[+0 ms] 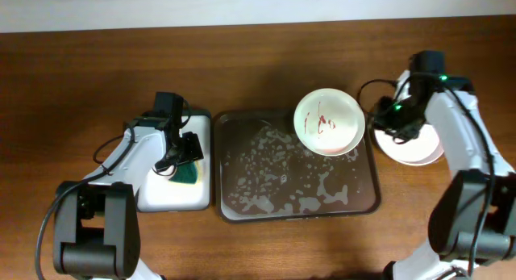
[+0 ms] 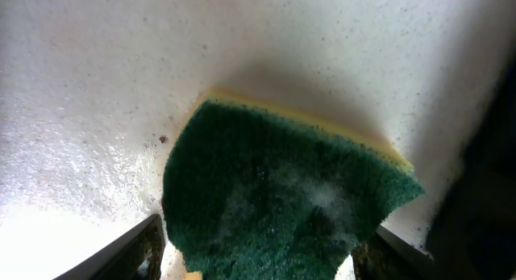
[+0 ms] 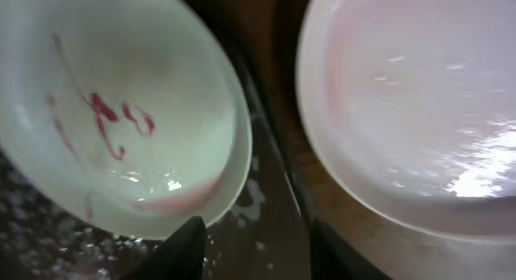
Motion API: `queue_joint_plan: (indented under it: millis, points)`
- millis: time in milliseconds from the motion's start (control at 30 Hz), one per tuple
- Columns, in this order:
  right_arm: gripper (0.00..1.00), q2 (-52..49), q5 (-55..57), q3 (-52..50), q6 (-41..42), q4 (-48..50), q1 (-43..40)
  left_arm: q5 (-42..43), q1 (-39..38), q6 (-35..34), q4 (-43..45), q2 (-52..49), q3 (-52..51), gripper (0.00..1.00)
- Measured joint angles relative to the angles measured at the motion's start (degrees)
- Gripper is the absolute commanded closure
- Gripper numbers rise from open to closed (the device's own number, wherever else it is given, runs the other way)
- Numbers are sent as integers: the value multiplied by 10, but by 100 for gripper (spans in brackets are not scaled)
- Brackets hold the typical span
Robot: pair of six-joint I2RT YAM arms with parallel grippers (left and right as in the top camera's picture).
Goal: Clean dirty plates on tray and stack at the side
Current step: 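Grasp the last plate's rim with the right gripper and pull it forward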
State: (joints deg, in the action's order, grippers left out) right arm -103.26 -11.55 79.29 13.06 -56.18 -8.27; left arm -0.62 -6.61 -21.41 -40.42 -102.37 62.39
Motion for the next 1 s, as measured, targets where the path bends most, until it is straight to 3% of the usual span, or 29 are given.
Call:
queue_joint_plan:
  millis: [300, 367, 467, 867, 1000]
  points:
    - [78, -46, 0, -76, -2, 114, 31, 0, 0, 0, 0, 0, 0, 29]
    - [88, -49, 0, -78, 0, 122, 31, 0, 0, 0, -2, 0, 0, 29]
    - [95, -51, -5, -80, -1, 122, 31, 0, 0, 0, -2, 0, 0, 29]
    - [96, -53, -36, -82, 5, 14, 74, 0, 0, 0, -7, 0, 0, 29]
    - [86, -54, -38, -82, 5, -7, 90, 0, 0, 0, -7, 0, 0, 29]
